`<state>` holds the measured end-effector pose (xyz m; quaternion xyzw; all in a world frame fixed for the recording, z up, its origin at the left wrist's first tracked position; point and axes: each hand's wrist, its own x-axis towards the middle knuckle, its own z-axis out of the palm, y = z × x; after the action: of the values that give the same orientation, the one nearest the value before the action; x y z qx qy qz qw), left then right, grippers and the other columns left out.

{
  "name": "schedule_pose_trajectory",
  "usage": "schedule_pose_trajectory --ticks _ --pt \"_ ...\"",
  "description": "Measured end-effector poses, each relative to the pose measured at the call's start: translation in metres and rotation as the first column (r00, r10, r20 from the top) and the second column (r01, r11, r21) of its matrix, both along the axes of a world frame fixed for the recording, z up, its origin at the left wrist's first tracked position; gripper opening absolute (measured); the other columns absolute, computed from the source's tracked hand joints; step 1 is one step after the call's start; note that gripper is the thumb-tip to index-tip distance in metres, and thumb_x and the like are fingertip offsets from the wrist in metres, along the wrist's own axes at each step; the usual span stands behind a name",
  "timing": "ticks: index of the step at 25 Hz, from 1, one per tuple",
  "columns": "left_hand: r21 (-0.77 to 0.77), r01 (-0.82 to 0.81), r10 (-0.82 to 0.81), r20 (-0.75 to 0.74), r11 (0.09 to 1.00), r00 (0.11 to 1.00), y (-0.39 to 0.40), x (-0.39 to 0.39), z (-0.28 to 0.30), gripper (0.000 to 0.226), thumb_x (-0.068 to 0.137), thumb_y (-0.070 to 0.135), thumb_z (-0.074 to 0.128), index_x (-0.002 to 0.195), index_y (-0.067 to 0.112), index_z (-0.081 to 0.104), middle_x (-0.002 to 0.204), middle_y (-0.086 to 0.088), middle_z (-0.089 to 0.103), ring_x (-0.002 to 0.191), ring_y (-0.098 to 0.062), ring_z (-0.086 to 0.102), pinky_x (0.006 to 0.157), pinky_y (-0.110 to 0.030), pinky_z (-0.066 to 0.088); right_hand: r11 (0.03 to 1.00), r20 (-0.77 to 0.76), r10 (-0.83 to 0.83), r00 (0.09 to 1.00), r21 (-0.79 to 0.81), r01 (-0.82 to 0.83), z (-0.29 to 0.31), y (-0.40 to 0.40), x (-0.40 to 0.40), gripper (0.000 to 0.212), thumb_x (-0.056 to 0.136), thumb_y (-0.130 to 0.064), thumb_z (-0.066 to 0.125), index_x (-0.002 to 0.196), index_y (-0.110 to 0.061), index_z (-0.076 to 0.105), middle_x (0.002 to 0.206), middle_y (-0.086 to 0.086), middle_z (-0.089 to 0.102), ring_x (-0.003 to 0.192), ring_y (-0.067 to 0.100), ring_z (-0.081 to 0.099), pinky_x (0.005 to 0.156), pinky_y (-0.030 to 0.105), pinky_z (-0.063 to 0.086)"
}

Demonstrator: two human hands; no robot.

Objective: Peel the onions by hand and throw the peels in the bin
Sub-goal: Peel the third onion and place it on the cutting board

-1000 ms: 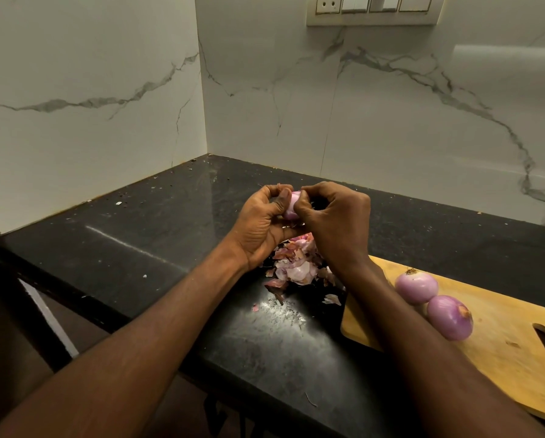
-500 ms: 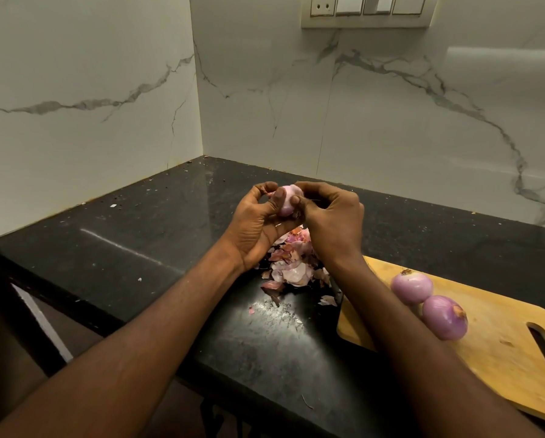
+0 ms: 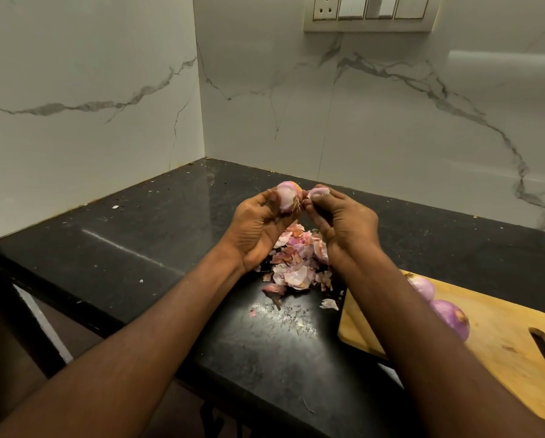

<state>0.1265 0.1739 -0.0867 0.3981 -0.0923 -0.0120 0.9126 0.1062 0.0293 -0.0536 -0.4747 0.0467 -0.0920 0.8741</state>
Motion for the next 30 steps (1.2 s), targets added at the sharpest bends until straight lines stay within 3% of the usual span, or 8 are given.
schedule_pose_trajectory --ticks 2,5,7,11,14,22,26,30 --pt "-0.063 -0.028 0.026 -0.021 0.998 0.999 0.001 0.001 0.001 0.044 0.102 0.005 0.052 0.140 -0.015 0.046 0.129 -0.029 0.062 0.107 -0.032 0.069 0.088 -0.035 0.063 0.999 -0.059 0.010 0.998 -0.032 -0.012 -0.002 -0.003 0.001 0.019 0.093 0.013 0.062 0.103 0.002 0.074 0.090 0.016 0.076 0.074 0.019 0.075 0.071 0.027 0.065" --pt "-0.016 -0.116 0.116 0.011 0.993 0.993 0.002 0.005 -0.002 0.051 0.088 0.007 0.066 0.135 -0.007 0.055 0.130 -0.021 0.063 0.111 -0.030 0.066 0.092 -0.036 0.062 0.884 0.010 -0.046 0.999 -0.466 0.045 -0.007 -0.006 0.003 0.030 0.096 0.011 0.055 0.105 -0.006 0.077 0.102 0.011 0.076 0.090 0.019 0.075 0.078 0.028 0.063" --pt "0.028 -0.117 0.116 0.030 0.993 0.993 0.001 0.005 -0.004 0.051 0.084 0.009 0.069 0.133 -0.005 0.058 0.132 -0.023 0.063 0.114 -0.030 0.065 0.090 -0.033 0.062 0.821 0.058 0.009 0.998 -0.571 0.026 -0.008 -0.005 0.006 0.030 0.095 0.007 0.058 0.111 -0.010 0.077 0.106 0.006 0.076 0.102 0.021 0.073 0.088 0.034 0.062" --pt "0.056 -0.069 0.066 0.054 0.996 0.996 0.001 0.003 -0.004 0.046 0.081 0.011 0.071 0.124 -0.001 0.063 0.126 -0.023 0.066 0.112 -0.031 0.068 0.090 -0.035 0.062 0.818 0.145 0.076 0.986 -0.575 0.022 -0.010 0.001 0.005 0.024 0.102 -0.012 0.061 0.123 -0.014 0.073 0.113 0.003 0.075 0.106 0.019 0.071 0.095 0.044 0.061" --pt "0.048 -0.019 0.014 0.094 0.999 0.995 0.001 0.001 -0.003 0.038 0.081 0.009 0.070 0.118 0.001 0.066 0.118 -0.020 0.071 0.110 -0.030 0.071 0.090 -0.036 0.062 0.685 0.323 0.027 0.946 -0.696 0.218 -0.015 0.002 0.005 0.029 0.097 -0.030 0.072 0.122 -0.017 0.075 0.112 -0.001 0.077 0.103 0.009 0.072 0.090 0.036 0.063" --pt "0.134 -0.051 0.026 0.179 0.990 0.983 0.004 -0.003 0.000 0.039 0.080 0.006 0.071 0.119 -0.002 0.067 0.113 -0.015 0.075 0.109 -0.025 0.073 0.088 -0.031 0.062 0.382 0.620 0.079 0.780 -0.742 0.551 -0.015 -0.006 0.006 0.019 0.097 -0.019 0.073 0.113 -0.010 0.078 0.094 0.002 0.077 0.079 0.007 0.070 0.072 0.019 0.060" --pt "0.193 -0.071 0.028 0.218 0.979 0.976 0.003 -0.005 0.000 0.041 0.080 0.006 0.073 0.119 -0.003 0.068 0.114 -0.018 0.075 0.110 -0.028 0.073 0.092 -0.033 0.061 0.371 0.630 0.081 0.773 -0.738 0.563 -0.014 -0.008 0.006 0.012 0.095 -0.019 0.074 0.101 -0.010 0.080 0.086 0.001 0.076 0.074 0.008 0.070 0.069 0.024 0.060" --pt "0.218 -0.072 0.020 0.232 0.973 0.973 0.002 -0.004 -0.002 0.040 0.081 0.006 0.072 0.120 -0.003 0.068 0.118 -0.019 0.074 0.111 -0.027 0.072 0.090 -0.032 0.060 0.395 0.593 0.046 0.804 -0.750 0.531 -0.013 -0.009 0.004 0.006 0.092 -0.017 0.077 0.092 -0.011 0.079 0.079 -0.003 0.072 0.071 0.003 0.068 0.064 0.016 0.056"
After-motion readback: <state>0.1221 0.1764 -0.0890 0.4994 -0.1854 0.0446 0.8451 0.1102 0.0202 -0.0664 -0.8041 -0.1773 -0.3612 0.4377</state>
